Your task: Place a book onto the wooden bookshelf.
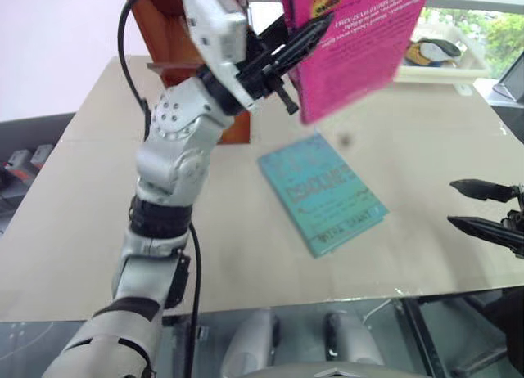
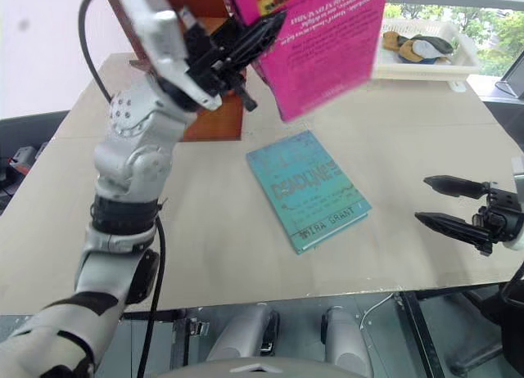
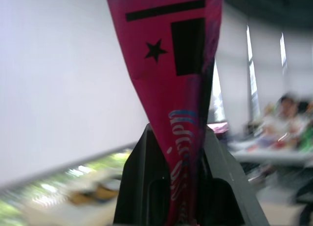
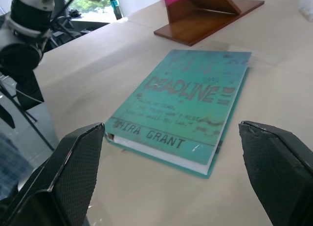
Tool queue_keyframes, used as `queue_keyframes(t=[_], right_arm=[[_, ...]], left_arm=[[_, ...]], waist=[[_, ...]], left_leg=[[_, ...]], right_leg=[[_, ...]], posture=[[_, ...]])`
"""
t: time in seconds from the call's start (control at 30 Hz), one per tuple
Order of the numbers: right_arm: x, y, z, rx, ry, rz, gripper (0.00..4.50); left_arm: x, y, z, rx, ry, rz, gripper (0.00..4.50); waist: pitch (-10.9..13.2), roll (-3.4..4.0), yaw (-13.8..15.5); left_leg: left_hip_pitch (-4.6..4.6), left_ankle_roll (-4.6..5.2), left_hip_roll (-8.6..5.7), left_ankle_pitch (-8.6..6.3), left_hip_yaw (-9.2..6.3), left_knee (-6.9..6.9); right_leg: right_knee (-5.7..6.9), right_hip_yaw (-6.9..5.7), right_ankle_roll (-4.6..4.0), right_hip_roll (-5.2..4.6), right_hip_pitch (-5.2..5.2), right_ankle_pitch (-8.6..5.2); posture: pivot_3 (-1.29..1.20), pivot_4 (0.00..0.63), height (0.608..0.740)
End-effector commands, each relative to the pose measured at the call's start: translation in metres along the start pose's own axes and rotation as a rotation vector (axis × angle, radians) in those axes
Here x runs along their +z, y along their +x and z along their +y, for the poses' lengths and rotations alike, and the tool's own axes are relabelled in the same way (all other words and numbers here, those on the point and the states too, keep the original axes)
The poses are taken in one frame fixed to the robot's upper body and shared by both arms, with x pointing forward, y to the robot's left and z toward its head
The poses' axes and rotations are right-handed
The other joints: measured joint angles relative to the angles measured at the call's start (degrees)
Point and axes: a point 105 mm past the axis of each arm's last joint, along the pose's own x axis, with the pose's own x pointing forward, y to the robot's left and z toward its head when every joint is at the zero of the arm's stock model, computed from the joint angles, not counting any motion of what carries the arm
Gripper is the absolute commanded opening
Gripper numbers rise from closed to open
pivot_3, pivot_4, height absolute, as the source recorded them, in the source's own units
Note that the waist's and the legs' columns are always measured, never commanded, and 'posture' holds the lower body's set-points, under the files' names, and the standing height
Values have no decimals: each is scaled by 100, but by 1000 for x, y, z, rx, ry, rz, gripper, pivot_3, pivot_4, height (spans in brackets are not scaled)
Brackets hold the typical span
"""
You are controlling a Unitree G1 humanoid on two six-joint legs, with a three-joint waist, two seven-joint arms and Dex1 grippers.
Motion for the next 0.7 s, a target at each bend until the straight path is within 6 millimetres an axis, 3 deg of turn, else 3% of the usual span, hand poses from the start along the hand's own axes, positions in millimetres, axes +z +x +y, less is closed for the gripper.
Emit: queue_keyframes(t=[0.03, 0.13, 0.27, 0.37, 0.47, 0.7], right_arm=[[18, -8, -6, -43, -61, -89, 4500], [20, -13, -13, -59, -49, -138, 4500], [34, -14, -21, -45, -66, -232, 4500], [51, -9, -24, -5, -73, -325, 4500], [59, -5, -31, 33, -57, -386, 4500], [70, 12, -55, 123, -13, -462, 4500]], left_arm=[[15, 13, 4, -36, 321, -29, 145], [8, 16, 8, -117, 637, 65, 145], [-2, 14, 24, -170, 864, 172, 145], [-20, 3, 39, -225, 1011, 299, 145], [-34, -6, 53, -281, 1097, 409, 145], [-32, -9, 81, -304, 1183, 587, 145]], waist=[[5, -2, -2], [18, -3, -7], [26, 3, -17], [34, 4, -56], [38, 2, -126], [61, -1, -151]], left_leg=[[0, 1, 2, 0, -1, 0], [-6, 1, 2, -1, -1, -1], [-6, 9, 4, -6, -2, -6], [-7, 10, 3, -6, -1, -3], [-6, 10, 3, -6, -5, -4], [-41, 11, -1, -5, -10, 8]], right_leg=[[-1, 0, 1, 0, 0, 0], [-5, 0, 23, -1, -5, 13], [-1, 0, 26, -2, -9, 14], [8, 0, 28, -2, -13, 15], [16, -4, 29, -2, -13, 16], [23, -12, 39, -4, -41, 22]], posture=[[0, 150, 740], [0, 150, 740], [0, 150, 740], [0, 150, 740], [0, 150, 740], [0, 150, 740]])
